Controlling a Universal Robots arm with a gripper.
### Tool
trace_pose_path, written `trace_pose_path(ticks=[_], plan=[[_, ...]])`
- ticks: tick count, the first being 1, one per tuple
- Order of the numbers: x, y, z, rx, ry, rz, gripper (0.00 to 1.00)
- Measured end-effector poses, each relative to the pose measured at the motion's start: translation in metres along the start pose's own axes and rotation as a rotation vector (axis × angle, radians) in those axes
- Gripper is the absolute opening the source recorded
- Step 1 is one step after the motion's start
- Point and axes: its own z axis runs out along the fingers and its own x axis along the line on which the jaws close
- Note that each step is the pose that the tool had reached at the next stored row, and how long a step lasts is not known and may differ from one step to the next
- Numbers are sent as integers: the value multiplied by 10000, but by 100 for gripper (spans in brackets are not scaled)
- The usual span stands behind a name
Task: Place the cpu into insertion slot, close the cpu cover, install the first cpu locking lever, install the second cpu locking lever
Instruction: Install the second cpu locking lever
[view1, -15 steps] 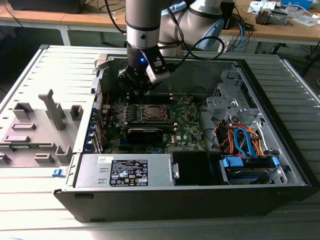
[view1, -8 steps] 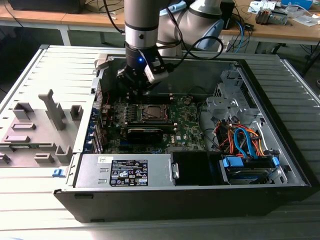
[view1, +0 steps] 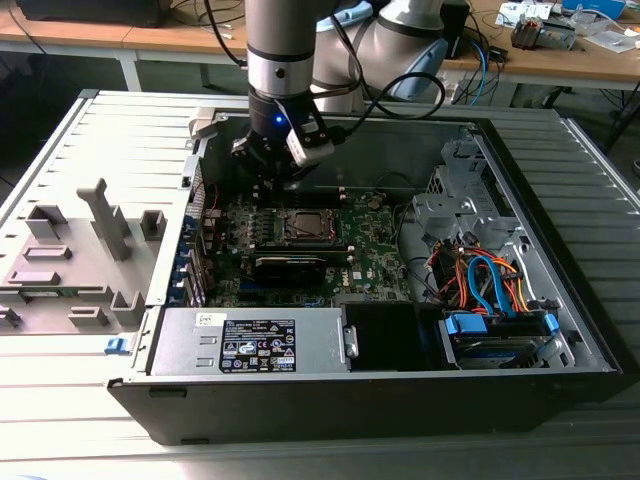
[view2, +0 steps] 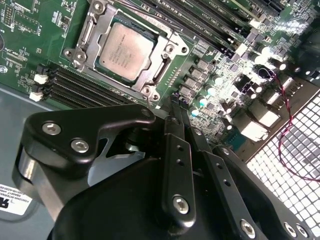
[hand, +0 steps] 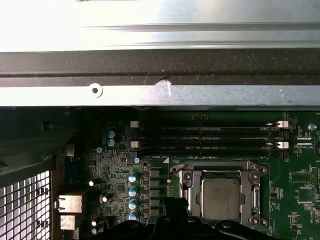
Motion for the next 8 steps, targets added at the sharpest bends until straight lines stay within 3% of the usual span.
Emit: trace_pose_path(ticks=[8], plan=[[34,0,1,0,1,0,11]])
